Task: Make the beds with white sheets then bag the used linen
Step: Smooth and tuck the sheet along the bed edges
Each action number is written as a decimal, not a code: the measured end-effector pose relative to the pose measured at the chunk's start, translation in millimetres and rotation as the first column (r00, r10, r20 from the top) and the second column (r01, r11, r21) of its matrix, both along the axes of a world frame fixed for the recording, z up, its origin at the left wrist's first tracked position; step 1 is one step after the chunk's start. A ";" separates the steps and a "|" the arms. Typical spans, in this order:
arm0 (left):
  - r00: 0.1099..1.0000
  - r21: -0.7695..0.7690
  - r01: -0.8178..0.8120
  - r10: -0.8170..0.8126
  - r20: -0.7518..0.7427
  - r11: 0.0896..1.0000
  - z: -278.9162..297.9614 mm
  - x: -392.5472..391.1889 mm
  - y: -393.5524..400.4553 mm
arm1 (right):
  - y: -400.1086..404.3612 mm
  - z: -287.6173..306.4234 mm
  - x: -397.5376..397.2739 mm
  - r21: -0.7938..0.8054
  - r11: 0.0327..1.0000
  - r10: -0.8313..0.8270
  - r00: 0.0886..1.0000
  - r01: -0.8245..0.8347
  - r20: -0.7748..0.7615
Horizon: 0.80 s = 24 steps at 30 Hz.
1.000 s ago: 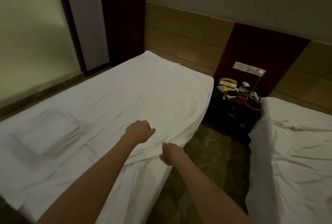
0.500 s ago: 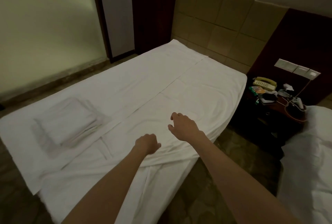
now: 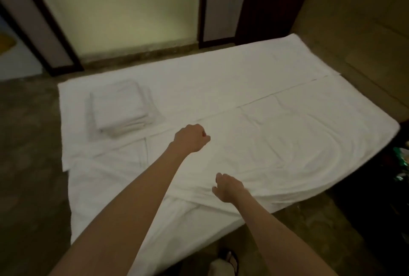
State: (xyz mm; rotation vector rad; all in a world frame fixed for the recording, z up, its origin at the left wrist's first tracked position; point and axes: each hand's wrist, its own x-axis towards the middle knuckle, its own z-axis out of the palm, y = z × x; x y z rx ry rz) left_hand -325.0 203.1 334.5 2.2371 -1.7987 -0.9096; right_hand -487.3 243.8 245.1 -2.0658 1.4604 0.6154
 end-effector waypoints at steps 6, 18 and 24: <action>0.969 0.147 -0.243 0.246 -0.003 0.959 -72.0 -3.1 40.9 | -31.8 -29.1 6.3 0.034 0.980 0.195 0.981 -0.195 -0.001; 0.972 0.250 -0.230 0.234 0.011 0.941 -241.0 -0.5 64.4 | -55.3 -155.3 19.0 0.152 0.973 0.169 0.985 -0.173 0.040; 0.997 0.248 -0.049 0.032 0.070 0.967 -323.9 2.2 63.5 | -55.0 -237.2 12.7 0.209 0.968 0.128 0.990 -0.137 0.059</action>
